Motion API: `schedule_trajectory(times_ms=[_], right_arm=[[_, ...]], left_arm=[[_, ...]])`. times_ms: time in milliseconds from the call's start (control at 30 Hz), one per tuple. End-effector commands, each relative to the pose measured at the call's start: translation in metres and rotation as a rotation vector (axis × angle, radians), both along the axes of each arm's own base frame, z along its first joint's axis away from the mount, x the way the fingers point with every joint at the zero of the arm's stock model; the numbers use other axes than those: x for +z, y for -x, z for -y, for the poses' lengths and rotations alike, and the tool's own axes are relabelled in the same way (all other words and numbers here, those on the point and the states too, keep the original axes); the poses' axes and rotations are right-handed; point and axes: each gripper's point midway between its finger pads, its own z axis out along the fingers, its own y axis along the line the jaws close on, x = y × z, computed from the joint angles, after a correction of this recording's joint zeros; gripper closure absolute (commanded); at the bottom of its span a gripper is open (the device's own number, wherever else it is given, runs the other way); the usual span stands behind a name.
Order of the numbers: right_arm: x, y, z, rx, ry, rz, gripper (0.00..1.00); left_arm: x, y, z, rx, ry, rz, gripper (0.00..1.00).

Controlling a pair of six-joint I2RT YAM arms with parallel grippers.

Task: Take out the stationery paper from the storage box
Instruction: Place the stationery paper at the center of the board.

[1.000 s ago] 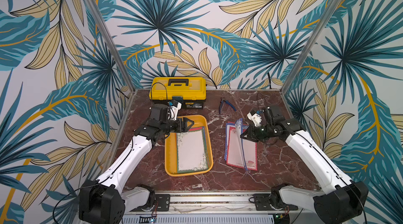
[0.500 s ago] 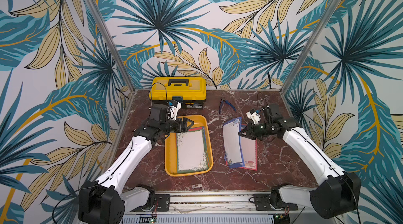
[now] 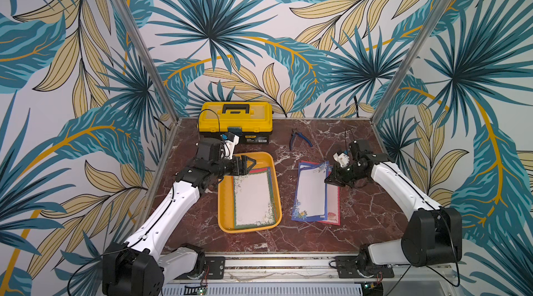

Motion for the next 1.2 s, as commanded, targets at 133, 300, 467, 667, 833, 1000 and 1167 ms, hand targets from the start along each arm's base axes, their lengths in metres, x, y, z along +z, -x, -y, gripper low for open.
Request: schedule_trajectory(times_ms=[133, 300, 467, 667, 833, 1000, 1167], right_arm=[[-0.027, 0.005, 0.02, 0.018, 0.11, -0.091, 1.0], [-0.036, 0.003, 0.034, 0.019, 0.202, -0.124, 1.0], [-0.048, 0.002, 0.048, 0.014, 0.286, -0.154, 1.0], [-0.057, -0.001, 0.059, 0.001, 0.35, -0.169, 1.0], [-0.051, -0.009, 0.062, -0.02, 0.366, -0.149, 0.71], [-0.033, -0.013, 0.071, -0.061, 0.408, -0.103, 0.46], [-0.005, -0.013, 0.077, -0.087, 0.463, -0.031, 0.44]], left_arm=[[-0.009, -0.002, 0.001, -0.024, -0.01, -0.014, 0.25], [-0.013, -0.004, 0.002, -0.028, -0.014, -0.027, 0.25], [-0.021, -0.008, 0.002, -0.018, -0.023, -0.051, 0.25], [-0.035, -0.011, 0.0, 0.007, -0.037, -0.092, 0.25], [-0.047, -0.013, -0.006, 0.041, -0.068, -0.133, 0.25], [-0.064, -0.013, -0.016, 0.097, -0.118, -0.189, 0.26], [-0.086, -0.008, -0.03, 0.158, -0.19, -0.259, 0.27]])
